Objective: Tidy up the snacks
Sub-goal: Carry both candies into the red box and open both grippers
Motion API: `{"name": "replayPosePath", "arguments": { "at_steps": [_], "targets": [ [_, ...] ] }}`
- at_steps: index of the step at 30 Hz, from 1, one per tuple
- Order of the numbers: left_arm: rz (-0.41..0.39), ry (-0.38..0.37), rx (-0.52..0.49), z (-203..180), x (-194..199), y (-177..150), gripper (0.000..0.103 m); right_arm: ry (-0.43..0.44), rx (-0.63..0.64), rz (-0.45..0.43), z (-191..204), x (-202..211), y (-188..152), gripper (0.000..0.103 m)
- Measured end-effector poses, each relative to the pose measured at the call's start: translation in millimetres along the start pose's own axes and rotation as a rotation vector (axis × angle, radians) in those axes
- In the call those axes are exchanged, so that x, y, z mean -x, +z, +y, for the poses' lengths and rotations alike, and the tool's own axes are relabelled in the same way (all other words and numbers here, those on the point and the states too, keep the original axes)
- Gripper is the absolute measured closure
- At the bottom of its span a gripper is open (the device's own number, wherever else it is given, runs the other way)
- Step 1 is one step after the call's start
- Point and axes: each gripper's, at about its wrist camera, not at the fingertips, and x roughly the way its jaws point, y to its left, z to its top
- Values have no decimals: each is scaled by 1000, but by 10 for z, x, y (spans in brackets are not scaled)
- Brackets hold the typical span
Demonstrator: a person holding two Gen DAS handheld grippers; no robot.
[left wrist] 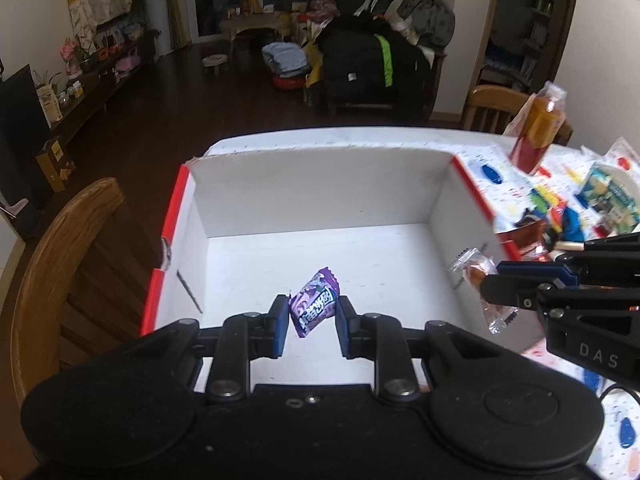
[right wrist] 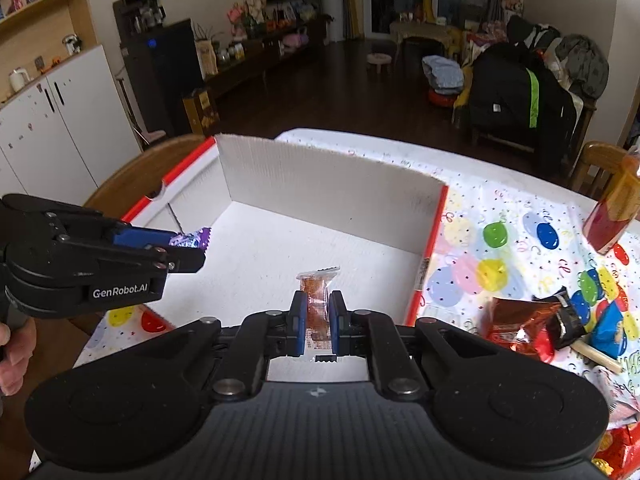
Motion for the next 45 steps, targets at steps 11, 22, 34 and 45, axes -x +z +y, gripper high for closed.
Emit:
{"name": "replayPosePath", "arguments": {
  "at_steps": [11, 22, 34, 45],
  "targets": [
    [97, 6, -16, 135, -336, 65, 81, -11, 0, 99, 78, -485, 79, 92],
    [172, 11, -26, 111, -462, -23, 73, -4, -11, 153, 83, -648, 9, 92],
    [118, 39, -47, 80, -349, -8, 37, 0, -35, 129, 12, -498, -13, 91],
    [55, 62, -42, 89, -68, -31, 23, -12, -19, 119, 45, -281, -20, 89]
  ]
}}
